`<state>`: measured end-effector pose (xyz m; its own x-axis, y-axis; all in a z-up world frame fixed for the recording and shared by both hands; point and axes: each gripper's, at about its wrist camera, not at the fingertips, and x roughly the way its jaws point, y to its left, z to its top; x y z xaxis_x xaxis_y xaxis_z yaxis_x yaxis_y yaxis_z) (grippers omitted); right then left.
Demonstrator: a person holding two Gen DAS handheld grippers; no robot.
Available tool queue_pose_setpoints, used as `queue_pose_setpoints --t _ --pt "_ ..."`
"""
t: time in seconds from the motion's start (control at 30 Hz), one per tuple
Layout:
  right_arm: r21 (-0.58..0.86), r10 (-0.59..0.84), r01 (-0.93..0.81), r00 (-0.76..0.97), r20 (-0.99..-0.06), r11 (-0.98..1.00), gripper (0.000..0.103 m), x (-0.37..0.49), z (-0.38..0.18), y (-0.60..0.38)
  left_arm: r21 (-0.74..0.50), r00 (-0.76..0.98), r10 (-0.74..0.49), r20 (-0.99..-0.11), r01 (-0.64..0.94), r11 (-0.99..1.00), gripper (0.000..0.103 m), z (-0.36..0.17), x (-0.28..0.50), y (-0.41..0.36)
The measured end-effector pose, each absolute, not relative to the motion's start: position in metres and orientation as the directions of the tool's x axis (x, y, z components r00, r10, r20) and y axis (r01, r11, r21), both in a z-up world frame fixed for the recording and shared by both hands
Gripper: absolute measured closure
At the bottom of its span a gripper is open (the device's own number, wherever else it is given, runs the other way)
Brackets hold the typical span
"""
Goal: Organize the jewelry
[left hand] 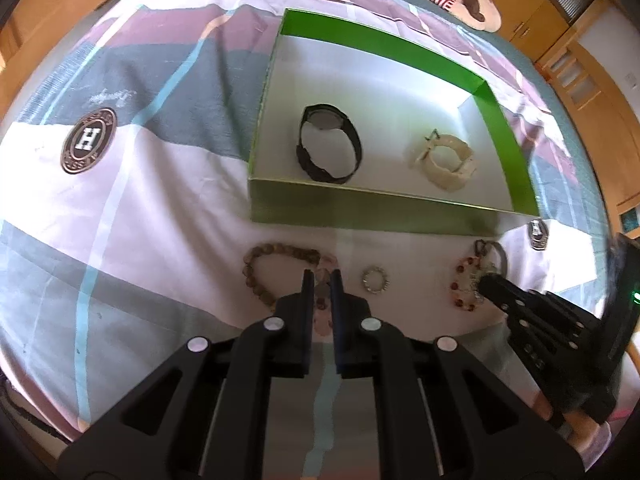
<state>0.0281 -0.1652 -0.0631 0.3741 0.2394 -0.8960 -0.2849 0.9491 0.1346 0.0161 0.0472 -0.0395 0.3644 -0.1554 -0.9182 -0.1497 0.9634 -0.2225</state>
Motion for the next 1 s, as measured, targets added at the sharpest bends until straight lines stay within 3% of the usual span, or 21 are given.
queue_pose_setpoints --t 0.47,1.0 --pt "0.141 0.309 -0.345 0.499 -0.809 0.928 0.097 0.021 -0.036 -0.138 -0.165 0.500 -0.108 -0.859 -0.071 0.984 0.095 -0.001 0.004 0.025" --pt "0.115 0.292 -0.353 0.504 -0.813 0.929 0.097 0.019 -0.036 -0.135 -0.128 0.520 -0.066 -0.851 -0.084 0.988 0.095 0.000 0.005 0.026"
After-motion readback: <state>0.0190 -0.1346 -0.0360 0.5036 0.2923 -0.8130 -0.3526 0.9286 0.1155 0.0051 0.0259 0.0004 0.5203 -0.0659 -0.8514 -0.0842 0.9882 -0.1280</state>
